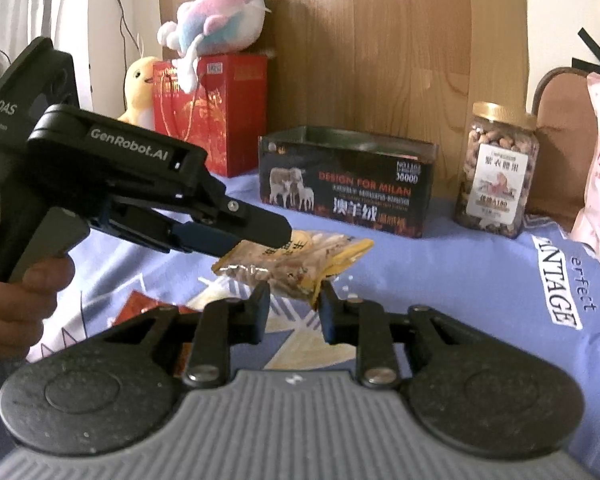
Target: Organize snacks
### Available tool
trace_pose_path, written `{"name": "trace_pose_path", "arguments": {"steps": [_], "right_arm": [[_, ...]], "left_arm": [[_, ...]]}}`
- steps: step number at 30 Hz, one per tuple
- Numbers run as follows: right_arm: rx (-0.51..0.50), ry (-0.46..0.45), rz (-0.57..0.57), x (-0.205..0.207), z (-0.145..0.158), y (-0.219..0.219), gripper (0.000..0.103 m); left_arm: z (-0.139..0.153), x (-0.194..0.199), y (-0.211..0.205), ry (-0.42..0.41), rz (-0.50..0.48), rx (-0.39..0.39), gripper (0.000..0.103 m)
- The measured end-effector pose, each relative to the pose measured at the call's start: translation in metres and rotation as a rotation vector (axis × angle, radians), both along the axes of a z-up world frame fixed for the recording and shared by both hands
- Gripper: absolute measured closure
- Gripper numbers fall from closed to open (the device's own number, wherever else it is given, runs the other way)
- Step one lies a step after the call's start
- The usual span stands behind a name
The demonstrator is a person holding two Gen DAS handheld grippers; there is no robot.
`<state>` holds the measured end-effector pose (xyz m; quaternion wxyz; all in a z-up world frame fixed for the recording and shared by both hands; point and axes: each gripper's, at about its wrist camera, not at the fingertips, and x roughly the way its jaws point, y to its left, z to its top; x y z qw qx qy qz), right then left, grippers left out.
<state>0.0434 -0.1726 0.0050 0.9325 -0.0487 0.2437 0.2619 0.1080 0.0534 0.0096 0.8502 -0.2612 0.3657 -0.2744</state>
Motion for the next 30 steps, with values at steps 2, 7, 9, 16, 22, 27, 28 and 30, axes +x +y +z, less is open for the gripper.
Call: {"name": "trace_pose_path", "arguments": {"steps": [2,7,9,16,22,27,28,30], "right_arm": [[0.002,-0.008,0.001,0.0,0.001,0.0,0.074],[0.01,-0.02,0.001,0.0,0.002,0.001,0.074],[0.01,-0.027,0.001,0.0,0.003,0.001,0.074],[0.021,-0.035,-0.003,0.003,0.005,0.002,0.074],[0.021,-0.01,-0.002,0.003,0.0,0.002,0.074],[0.025,-0.004,-0.006,0.003,0.0,0.002,0.074],[0.025,-0.001,-0.005,0.003,-0.001,0.002,0.074],[0.024,0.008,-0.004,0.004,-0.003,0.002,0.074]], "left_arm": [[0.003,-0.001,0.0,-0.007,0.002,0.002,0.057],[0.007,-0.001,0.003,-0.019,0.005,-0.006,0.057],[0.009,0.0,0.002,-0.024,0.006,-0.004,0.057],[0.011,0.001,0.002,-0.032,0.008,0.002,0.057],[0.003,0.003,0.001,-0.006,0.009,0.007,0.057],[0.001,0.004,0.001,-0.004,0.009,0.01,0.057],[0.0,0.004,0.001,-0.001,0.009,0.011,0.057],[-0.004,0.005,0.001,0.01,0.011,0.012,0.057]]}}
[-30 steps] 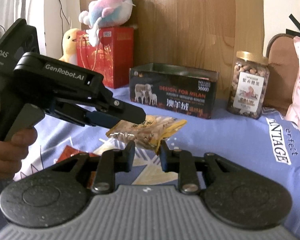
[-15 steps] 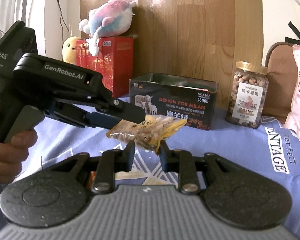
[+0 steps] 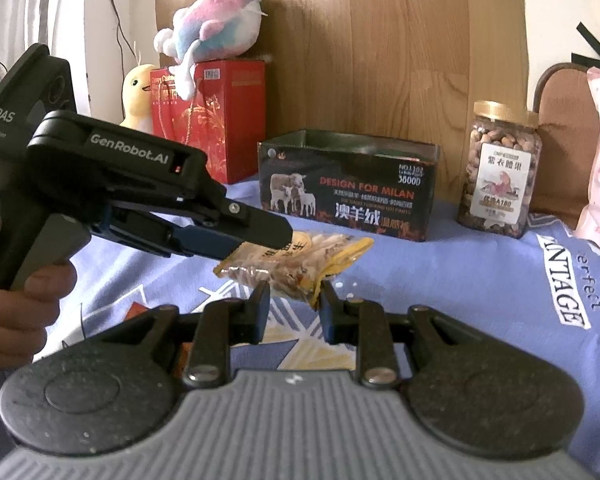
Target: Organize snacks
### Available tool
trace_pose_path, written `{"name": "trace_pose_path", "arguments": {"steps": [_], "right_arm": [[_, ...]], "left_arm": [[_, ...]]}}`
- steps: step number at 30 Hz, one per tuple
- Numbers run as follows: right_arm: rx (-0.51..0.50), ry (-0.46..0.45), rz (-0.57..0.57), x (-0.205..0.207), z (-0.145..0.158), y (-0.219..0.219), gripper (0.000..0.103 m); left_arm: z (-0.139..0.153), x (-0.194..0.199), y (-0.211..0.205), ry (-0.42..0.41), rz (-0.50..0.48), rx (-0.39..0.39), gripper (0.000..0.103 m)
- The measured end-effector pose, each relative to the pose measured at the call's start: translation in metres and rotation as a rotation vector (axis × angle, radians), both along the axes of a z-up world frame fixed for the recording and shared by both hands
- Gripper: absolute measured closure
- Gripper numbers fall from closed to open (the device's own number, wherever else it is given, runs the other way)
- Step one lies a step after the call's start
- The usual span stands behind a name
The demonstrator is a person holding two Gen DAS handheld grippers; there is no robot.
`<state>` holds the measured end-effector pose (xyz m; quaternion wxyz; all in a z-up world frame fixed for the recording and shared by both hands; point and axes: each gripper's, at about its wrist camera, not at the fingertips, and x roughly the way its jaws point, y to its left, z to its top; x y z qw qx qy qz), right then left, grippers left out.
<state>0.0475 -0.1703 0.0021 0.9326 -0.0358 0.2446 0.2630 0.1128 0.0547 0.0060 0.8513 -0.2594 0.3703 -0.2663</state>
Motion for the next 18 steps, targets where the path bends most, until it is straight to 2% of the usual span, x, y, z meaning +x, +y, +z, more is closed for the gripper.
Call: {"name": "trace_pose_path", "arguments": {"steps": [10,15,18], "right_arm": [[-0.021,0.095,0.011,0.008,-0.017,0.004,0.074],[-0.004,0.123,0.012,0.011,-0.021,0.004,0.071],[-0.01,0.12,0.02,0.01,-0.021,0.006,0.068]], "left_arm": [[-0.019,0.005,0.0,0.047,0.003,0.025,0.057],[-0.023,0.006,-0.001,0.044,0.006,0.043,0.057],[-0.023,0.007,0.001,0.046,0.009,0.036,0.05]]}}
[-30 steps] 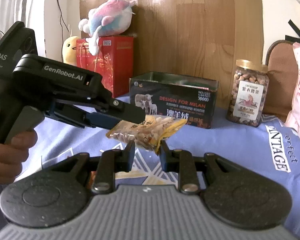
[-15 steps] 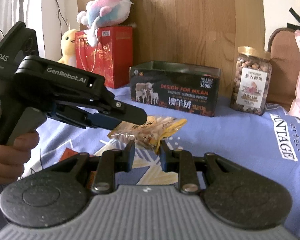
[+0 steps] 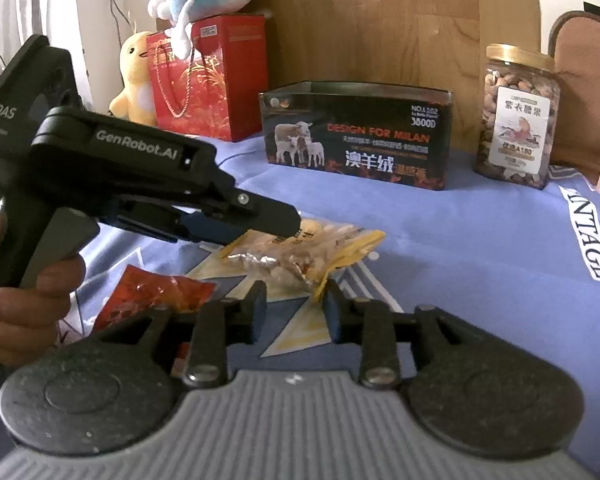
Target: Organize snacks
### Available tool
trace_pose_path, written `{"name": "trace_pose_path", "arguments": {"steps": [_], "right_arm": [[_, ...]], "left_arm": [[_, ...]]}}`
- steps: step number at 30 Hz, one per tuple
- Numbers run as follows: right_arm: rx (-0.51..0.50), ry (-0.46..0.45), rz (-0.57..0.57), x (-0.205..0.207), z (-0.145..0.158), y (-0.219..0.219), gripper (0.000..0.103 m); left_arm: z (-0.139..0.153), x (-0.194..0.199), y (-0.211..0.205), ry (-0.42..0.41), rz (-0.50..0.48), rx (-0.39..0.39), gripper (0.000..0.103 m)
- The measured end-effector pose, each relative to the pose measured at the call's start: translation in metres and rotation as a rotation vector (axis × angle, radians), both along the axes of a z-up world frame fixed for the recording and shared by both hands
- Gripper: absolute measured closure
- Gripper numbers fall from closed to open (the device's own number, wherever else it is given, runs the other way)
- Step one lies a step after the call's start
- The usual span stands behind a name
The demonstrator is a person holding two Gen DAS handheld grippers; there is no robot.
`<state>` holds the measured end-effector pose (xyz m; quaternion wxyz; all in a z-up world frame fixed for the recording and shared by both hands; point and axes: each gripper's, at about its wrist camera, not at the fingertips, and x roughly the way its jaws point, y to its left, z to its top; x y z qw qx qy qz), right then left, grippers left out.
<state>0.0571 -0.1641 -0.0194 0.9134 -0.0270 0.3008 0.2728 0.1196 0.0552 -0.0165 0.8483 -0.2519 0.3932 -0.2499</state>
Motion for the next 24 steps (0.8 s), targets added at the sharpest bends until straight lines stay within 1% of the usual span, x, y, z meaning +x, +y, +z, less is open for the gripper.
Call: {"name": "trace_pose_path", "arguments": {"steps": [1,2,3,7,9,13,14,15,19,22,24], "right_arm": [[0.002,0.001,0.003,0.0,0.0,0.0,0.065],[0.004,0.002,0.003,0.0,0.0,-0.001,0.063],[0.005,0.001,-0.001,0.0,0.0,-0.001,0.059],[0.004,-0.001,-0.012,0.0,0.001,-0.003,0.057],[0.001,-0.001,-0.012,0.001,0.0,-0.003,0.055],[-0.029,-0.009,0.002,0.003,0.0,0.002,0.052],[-0.037,-0.013,0.009,0.003,0.0,0.003,0.052],[-0.044,-0.016,0.021,0.005,0.0,0.006,0.052],[-0.08,-0.057,0.023,0.003,0.001,0.014,0.057],[-0.074,-0.096,0.022,0.001,0.006,0.015,0.06],[-0.07,-0.125,0.022,0.0,0.012,0.015,0.06]], "left_arm": [[0.0,0.0,0.001,-0.001,0.004,-0.001,0.047],[0.001,0.0,0.002,-0.004,0.008,-0.001,0.042],[0.002,-0.001,0.003,-0.007,0.013,-0.004,0.039],[0.002,-0.001,0.006,-0.008,0.023,-0.007,0.037],[0.002,-0.001,0.005,-0.011,0.019,-0.006,0.035],[0.002,-0.002,0.0,-0.03,0.009,0.018,0.037],[0.003,-0.003,-0.002,-0.037,0.006,0.029,0.039],[0.003,-0.004,-0.003,-0.039,0.003,0.037,0.044],[0.004,-0.004,-0.004,-0.029,0.008,0.045,0.048],[0.008,-0.003,-0.001,-0.016,0.016,0.023,0.048],[0.017,-0.003,0.0,-0.037,0.022,0.017,0.048]]}}
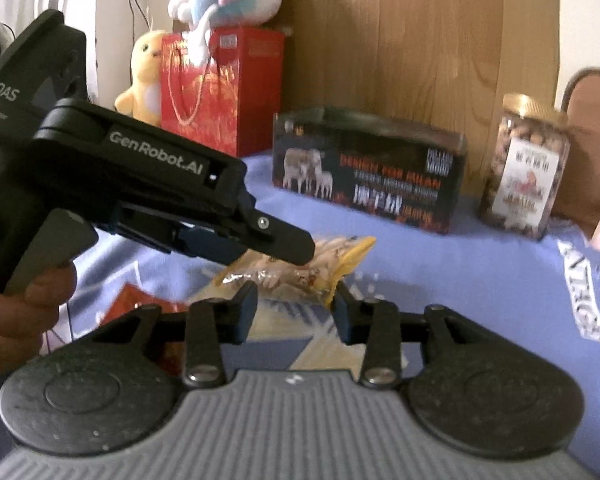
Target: Organize snacks
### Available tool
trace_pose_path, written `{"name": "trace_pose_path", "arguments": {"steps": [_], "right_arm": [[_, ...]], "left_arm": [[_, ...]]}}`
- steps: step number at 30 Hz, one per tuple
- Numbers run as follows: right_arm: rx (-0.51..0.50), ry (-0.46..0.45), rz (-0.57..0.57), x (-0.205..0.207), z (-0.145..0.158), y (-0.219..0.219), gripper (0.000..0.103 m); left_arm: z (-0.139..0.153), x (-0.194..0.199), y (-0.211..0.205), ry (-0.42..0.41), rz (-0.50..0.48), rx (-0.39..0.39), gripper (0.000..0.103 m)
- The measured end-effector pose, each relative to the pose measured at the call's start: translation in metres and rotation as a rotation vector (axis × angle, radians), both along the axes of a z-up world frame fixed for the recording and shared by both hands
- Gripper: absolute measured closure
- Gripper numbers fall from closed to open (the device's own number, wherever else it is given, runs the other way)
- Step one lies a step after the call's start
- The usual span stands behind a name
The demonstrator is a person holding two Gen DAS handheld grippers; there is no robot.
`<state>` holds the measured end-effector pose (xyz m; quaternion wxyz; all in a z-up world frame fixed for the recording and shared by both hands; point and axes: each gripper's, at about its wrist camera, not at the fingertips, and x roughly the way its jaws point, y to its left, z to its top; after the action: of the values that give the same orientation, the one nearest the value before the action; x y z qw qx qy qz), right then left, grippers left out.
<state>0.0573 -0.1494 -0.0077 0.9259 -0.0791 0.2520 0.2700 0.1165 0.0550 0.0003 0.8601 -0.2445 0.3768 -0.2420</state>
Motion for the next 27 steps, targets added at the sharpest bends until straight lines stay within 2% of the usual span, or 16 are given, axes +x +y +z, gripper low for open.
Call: {"name": "trace_pose_path", "arguments": {"steps": [6,12,14,16,18,19,21,23,27], "right_arm": [[-0.003,-0.105,0.002,0.016,0.023,0.003,0.06],[0.043,-0.214,-0.027,0.069,0.056,0.003,0.06],[0.063,-0.207,-0.047,0.097,0.059,0.002,0.059],[0.036,-0.19,-0.076,0.127,0.054,0.005,0.057],[0.015,-0.172,-0.11,0.143,0.048,0.005,0.057],[0.031,-0.152,-0.13,0.145,0.046,0.0,0.057],[0.104,-0.127,-0.12,0.134,0.043,-0.015,0.058],[0.134,-0.106,-0.115,0.119,0.039,-0.025,0.058],[0.192,-0.01,-0.052,0.076,0.026,-0.036,0.058]], "left_arm": [[0.04,0.019,0.001,-0.094,0.011,0.017,0.048],[0.077,0.073,-0.003,-0.184,0.071,0.006,0.047],[0.079,0.096,-0.007,-0.182,0.097,0.001,0.044],[0.073,0.121,-0.011,-0.15,0.126,0.014,0.042],[0.066,0.136,-0.006,-0.098,0.17,0.025,0.044],[0.064,0.135,-0.001,-0.092,0.18,0.0,0.044],[0.064,0.122,0.008,-0.125,0.173,-0.032,0.044],[0.067,0.108,0.013,-0.144,0.177,-0.005,0.044],[0.066,0.073,0.017,-0.139,0.113,0.015,0.044]]}}
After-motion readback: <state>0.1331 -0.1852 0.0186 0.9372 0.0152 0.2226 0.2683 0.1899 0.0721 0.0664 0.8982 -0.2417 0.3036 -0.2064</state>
